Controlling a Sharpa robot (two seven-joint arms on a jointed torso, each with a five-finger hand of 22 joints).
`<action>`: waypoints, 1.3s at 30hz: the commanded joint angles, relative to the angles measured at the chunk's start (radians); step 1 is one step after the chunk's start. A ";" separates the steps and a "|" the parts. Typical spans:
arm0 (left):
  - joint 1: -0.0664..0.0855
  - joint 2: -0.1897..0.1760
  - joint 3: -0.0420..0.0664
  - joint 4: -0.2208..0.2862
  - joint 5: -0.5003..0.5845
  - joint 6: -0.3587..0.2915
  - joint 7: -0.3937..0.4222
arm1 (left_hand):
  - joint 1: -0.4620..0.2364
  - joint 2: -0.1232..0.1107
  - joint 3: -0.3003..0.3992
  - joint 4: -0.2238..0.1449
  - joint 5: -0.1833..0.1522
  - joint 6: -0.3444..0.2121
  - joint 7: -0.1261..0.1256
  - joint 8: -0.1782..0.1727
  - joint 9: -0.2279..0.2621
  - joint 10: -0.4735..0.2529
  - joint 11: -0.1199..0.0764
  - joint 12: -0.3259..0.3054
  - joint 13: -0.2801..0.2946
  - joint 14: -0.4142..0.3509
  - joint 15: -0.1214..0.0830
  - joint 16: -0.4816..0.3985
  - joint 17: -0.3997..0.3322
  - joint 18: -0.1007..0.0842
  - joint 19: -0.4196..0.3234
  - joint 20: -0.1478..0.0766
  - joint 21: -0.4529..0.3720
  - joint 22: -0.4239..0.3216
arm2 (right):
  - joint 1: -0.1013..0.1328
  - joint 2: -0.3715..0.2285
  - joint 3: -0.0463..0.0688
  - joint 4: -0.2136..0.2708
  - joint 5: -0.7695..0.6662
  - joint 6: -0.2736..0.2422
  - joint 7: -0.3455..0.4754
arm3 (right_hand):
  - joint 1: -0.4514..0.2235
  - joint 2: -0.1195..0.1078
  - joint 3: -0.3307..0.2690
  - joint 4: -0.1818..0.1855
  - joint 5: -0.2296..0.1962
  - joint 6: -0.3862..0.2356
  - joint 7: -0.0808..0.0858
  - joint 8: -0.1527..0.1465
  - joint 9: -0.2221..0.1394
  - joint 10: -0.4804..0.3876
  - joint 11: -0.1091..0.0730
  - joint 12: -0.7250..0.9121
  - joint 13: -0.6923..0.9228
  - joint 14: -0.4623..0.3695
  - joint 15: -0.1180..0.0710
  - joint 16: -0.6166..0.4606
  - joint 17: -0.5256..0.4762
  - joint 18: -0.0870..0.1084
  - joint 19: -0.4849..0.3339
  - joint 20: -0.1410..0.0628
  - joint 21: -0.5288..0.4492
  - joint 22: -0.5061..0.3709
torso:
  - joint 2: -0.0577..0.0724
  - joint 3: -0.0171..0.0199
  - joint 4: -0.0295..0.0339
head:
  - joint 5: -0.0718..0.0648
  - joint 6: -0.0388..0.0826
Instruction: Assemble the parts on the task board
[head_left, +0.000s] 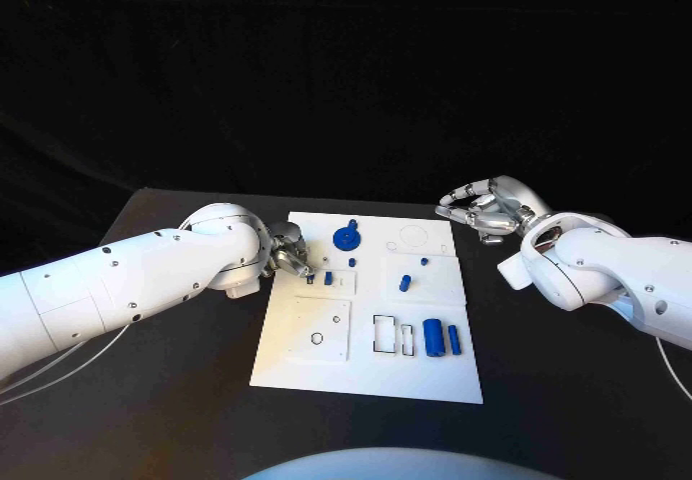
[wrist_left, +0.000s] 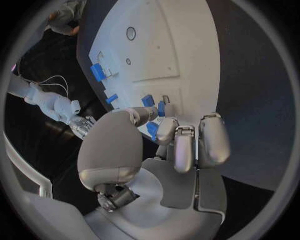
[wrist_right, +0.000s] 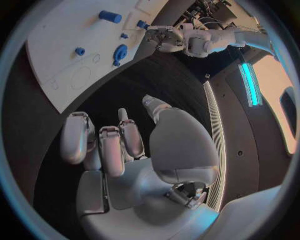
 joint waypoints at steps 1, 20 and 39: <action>0.000 0.005 -0.001 -0.002 -0.028 0.028 -0.005 | -0.001 0.006 0.166 -0.172 0.004 0.021 -0.013 0.007 0.000 0.007 0.000 0.004 0.001 0.098 -0.008 -0.002 0.234 -0.018 0.006 0.000 0.003 0.002 | -0.001 0.000 0.000 0.001 -0.003 0.012 0.000 | 0.009 -0.001 -0.001 0.003 0.005 0.002 -0.005 0.006 0.001 -0.005 0.000 -0.004 0.030 0.050 -0.003 -0.007 0.043 0.006 -0.006 -0.003 -0.004 -0.001 | 0.001 -0.0006 -0.0002 | 0.000 -0.001; 0.000 0.013 -0.007 -0.006 -0.047 0.083 -0.009 | -0.005 0.005 0.159 -0.177 0.004 0.026 -0.016 0.010 -0.003 0.013 -0.002 0.009 0.008 0.099 -0.009 -0.002 0.236 -0.018 0.006 -0.001 0.002 0.000 | -0.001 0.001 0.000 -0.001 -0.003 0.013 0.001 | 0.013 0.000 -0.002 0.004 0.005 0.003 -0.006 0.007 0.002 -0.005 0.000 -0.004 0.031 0.050 -0.004 -0.007 0.043 0.006 -0.006 -0.003 -0.004 -0.001 | 0.000 -0.0004 0.0009 | -0.001 -0.006; 0.000 0.018 -0.007 -0.004 -0.049 0.079 -0.009 | -0.005 0.005 0.159 -0.179 0.005 0.027 -0.017 0.011 -0.004 0.012 -0.003 0.008 0.003 0.099 -0.010 -0.001 0.237 -0.018 0.005 -0.001 0.002 -0.001 | -0.001 -0.001 0.000 0.000 -0.003 0.013 0.001 | 0.013 0.000 -0.002 0.004 0.005 0.003 -0.006 0.007 0.002 -0.005 0.000 -0.004 0.031 0.050 -0.004 -0.007 0.043 0.006 -0.006 -0.003 -0.004 -0.001 | 0.000 -0.0004 0.0005 | 0.001 -0.008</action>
